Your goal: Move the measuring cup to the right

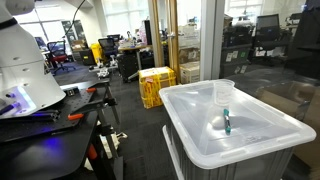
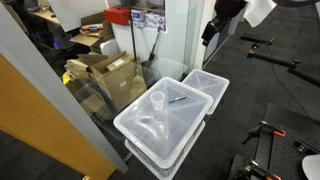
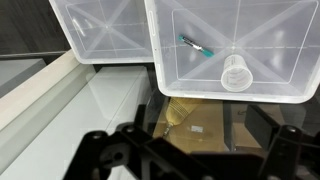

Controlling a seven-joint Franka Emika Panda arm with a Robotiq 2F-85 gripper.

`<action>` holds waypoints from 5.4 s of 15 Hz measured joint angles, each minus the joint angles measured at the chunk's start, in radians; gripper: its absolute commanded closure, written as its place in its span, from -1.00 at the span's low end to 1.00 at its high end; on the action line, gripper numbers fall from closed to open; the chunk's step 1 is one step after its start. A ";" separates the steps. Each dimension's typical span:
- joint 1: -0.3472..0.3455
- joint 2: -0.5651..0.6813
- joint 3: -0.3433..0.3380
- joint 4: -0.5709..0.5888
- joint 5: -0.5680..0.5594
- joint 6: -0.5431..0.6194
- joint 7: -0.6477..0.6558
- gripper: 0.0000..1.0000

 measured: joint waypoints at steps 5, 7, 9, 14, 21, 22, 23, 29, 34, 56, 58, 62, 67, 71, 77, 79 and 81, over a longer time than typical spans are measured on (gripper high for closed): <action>0.000 0.110 0.000 0.096 -0.002 0.051 -0.001 -1.00; 0.002 0.155 0.000 0.136 -0.002 0.056 -0.015 -1.00; 0.003 0.196 0.000 0.171 -0.001 0.067 -0.032 -1.00; 0.007 0.288 0.000 0.220 0.002 0.135 -0.064 -1.00; 0.025 0.378 0.000 0.240 0.018 0.169 -0.077 -1.00; 0.027 0.387 0.000 0.241 0.021 0.169 -0.077 -1.00; 0.030 0.395 0.000 0.241 0.025 0.169 -0.077 -1.00; 0.035 0.447 0.000 0.240 0.051 0.173 -0.079 -1.00; 0.036 0.504 -0.008 0.239 0.055 0.188 -0.079 -1.00; 0.059 0.764 -0.024 0.408 0.094 0.190 -0.081 -1.00; 0.059 0.795 -0.025 0.442 0.106 0.190 -0.081 -1.00; 0.055 0.858 -0.025 0.508 0.150 0.190 -0.122 -1.00; 0.047 0.947 -0.025 0.597 0.185 0.190 -0.164 -1.00; 0.041 1.018 -0.025 0.666 0.206 0.190 -0.192 -1.00; 0.037 1.116 -0.022 0.762 0.230 0.191 -0.221 -1.00; 0.036 1.145 -0.020 0.789 0.239 0.190 -0.233 -1.00; 0.033 1.169 -0.017 0.813 0.248 0.189 -0.237 -1.00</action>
